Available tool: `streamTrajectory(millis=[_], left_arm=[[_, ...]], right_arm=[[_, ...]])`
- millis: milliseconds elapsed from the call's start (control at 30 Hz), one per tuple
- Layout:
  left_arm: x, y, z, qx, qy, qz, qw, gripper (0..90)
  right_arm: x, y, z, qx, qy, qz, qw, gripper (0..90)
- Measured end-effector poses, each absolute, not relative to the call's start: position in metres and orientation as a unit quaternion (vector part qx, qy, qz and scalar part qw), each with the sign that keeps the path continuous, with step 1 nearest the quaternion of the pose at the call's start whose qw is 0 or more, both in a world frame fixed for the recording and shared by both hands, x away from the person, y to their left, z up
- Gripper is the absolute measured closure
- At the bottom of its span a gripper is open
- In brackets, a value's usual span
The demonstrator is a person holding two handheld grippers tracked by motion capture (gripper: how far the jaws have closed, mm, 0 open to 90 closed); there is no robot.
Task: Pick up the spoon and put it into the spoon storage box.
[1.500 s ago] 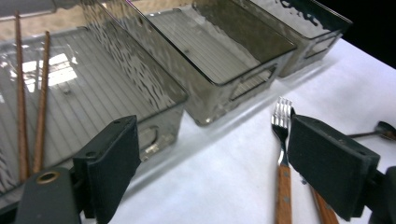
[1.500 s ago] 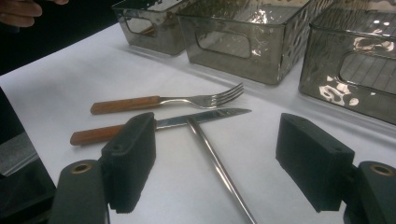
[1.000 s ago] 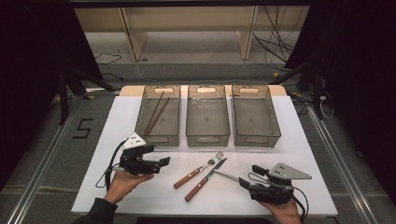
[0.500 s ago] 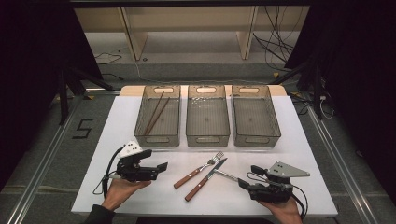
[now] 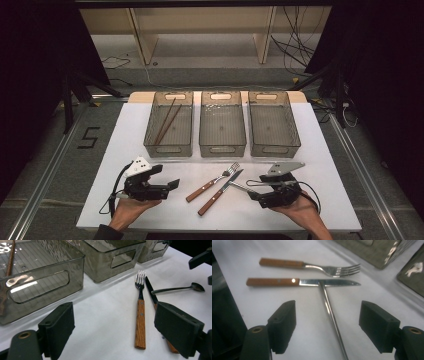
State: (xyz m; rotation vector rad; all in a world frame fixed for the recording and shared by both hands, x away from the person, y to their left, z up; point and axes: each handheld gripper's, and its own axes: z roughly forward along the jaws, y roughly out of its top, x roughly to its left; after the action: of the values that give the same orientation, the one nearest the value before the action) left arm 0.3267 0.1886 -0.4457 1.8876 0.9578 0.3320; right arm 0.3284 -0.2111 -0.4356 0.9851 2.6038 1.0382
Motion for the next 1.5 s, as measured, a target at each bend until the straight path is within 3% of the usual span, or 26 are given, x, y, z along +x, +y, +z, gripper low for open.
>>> streamTrajectory(millis=[367,767,1500], left_arm=[[0.319,0.188,-0.449,0.772,0.387,0.131,0.486,16.0],[0.316,0.186,-0.450,0.771,0.384,0.123,0.492,15.9],[0.316,0.185,-0.449,0.774,0.379,0.130,0.491,15.9]], right_arm=[[0.354,-0.194,-0.444,0.326,0.921,0.212,0.040,46.0],[0.360,-0.198,-0.447,0.324,0.934,0.152,0.011,59.2],[0.362,-0.187,-0.454,0.306,0.948,0.090,0.023,75.8]])
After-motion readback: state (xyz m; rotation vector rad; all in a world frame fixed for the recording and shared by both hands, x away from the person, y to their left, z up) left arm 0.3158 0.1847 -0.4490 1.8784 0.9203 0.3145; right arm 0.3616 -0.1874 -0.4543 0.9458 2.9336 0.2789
